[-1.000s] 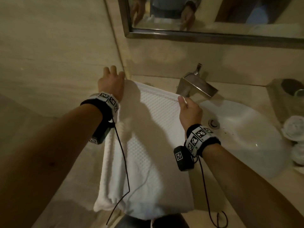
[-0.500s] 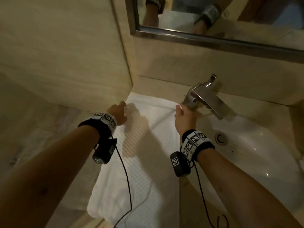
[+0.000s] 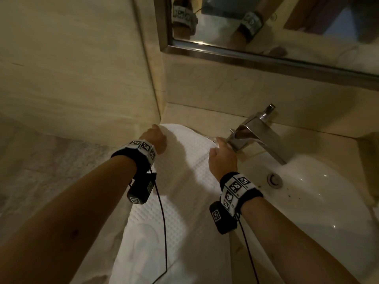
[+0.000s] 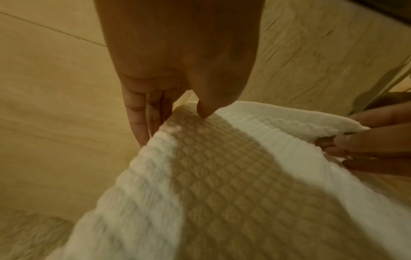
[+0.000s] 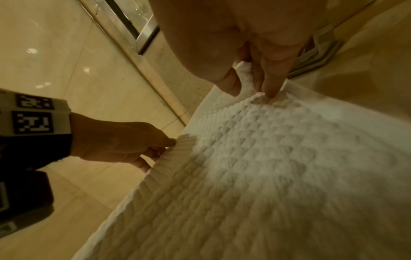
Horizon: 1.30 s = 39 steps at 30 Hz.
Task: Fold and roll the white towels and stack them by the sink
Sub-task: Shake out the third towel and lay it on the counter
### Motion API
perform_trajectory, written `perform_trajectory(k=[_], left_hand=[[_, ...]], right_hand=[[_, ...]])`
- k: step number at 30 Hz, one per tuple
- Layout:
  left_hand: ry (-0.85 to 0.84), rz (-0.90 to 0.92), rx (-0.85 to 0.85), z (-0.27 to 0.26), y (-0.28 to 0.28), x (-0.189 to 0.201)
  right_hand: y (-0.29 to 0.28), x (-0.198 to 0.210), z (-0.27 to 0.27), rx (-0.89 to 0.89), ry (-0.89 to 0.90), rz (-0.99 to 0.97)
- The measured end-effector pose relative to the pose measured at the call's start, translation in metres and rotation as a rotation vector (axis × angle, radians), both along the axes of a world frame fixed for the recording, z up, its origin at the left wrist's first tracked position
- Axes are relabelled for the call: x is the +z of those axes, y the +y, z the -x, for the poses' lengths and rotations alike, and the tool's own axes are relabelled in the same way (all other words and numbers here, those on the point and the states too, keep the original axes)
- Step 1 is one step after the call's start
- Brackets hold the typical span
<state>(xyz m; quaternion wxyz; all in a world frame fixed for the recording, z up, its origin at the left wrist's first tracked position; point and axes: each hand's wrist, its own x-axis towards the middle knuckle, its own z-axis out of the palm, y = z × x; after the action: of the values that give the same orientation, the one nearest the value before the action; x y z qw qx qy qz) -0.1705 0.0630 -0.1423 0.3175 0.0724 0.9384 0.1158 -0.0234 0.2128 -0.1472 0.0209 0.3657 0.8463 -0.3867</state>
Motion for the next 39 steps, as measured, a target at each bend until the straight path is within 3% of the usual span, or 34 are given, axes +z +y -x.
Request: perform_trajectory(k=[4,10,17,19,22,23,29,31,35,38,39], left_hand=[[-0.050,0.012,0.033,-0.001,0.005,0.005],[0.095,0.132,0.031,0.006,-0.001,0.013],[0.322,0.275,-0.178,-0.004,0.017,0.027],[0.340,0.276,-0.171,0.000,0.016,0.027],[0.375,0.248,-0.148,0.004,0.014,0.028],[0.383,0.221,-0.142,0.004,0.015,0.029],[0.456,0.083,-0.146,0.018,0.041,0.041],[0.454,0.076,-0.115,0.028,0.049,0.037],[0.421,0.078,-0.082,0.039,0.055,0.012],[0.403,0.022,-0.083,0.040,0.057,-0.003],[0.395,-0.019,-0.070,0.040,0.058,-0.006]], right_hand=[[0.005,-0.004,0.004,-0.061,0.054,-0.031],[-0.002,-0.005,0.010,-0.090,0.006,-0.072],[0.006,-0.007,0.018,-0.066,-0.046,-0.287],[0.014,-0.002,0.021,-0.148,0.038,-0.150],[0.016,0.004,0.030,-0.368,0.257,0.294],[0.015,0.004,0.034,-0.387,0.296,0.343],[0.015,0.004,0.044,-0.045,0.106,0.176],[0.019,-0.002,0.047,-0.033,0.084,0.247],[0.030,-0.002,0.064,-0.218,0.126,0.334],[0.030,0.001,0.072,-0.034,-0.139,0.143],[0.029,0.000,0.070,-0.053,-0.117,0.163]])
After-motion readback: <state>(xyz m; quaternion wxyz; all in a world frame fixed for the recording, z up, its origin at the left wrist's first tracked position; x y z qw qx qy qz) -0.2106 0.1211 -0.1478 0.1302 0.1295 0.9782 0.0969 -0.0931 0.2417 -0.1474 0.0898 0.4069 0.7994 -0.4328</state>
